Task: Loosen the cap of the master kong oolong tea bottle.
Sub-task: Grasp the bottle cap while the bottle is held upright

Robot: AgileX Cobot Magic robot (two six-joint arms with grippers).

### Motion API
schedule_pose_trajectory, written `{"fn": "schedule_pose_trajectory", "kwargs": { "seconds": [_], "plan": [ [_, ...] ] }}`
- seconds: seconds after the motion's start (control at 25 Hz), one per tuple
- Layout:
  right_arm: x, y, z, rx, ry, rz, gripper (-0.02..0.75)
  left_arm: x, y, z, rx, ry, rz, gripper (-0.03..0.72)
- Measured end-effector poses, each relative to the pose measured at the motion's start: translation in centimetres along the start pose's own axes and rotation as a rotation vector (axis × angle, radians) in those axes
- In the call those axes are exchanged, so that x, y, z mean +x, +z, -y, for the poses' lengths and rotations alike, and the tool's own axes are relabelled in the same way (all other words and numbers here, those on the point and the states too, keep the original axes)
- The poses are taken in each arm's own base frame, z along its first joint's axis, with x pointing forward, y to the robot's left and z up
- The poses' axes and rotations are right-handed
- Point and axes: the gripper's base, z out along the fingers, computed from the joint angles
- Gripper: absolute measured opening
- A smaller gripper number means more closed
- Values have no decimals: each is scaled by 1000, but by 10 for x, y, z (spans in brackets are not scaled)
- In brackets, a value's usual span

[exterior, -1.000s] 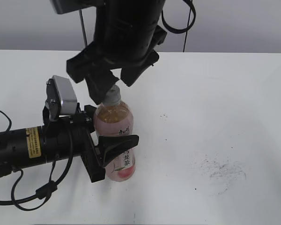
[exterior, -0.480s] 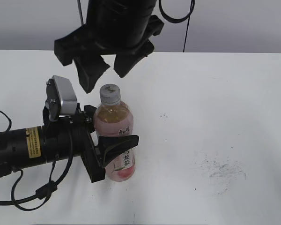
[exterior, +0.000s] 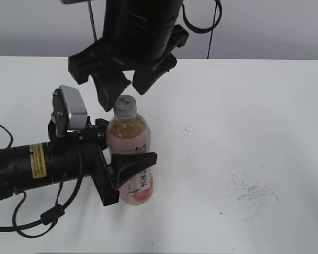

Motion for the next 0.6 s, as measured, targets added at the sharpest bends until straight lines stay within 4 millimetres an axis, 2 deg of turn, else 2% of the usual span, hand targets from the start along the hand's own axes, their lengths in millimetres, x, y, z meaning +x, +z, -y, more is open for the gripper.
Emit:
{"fn": "schedule_pose_trajectory", "kwargs": {
  "seconds": [0.6],
  "plan": [
    [2, 10, 1, 0, 4, -31, 465, 0, 0, 0, 0, 0, 0, 427]
  ]
}}
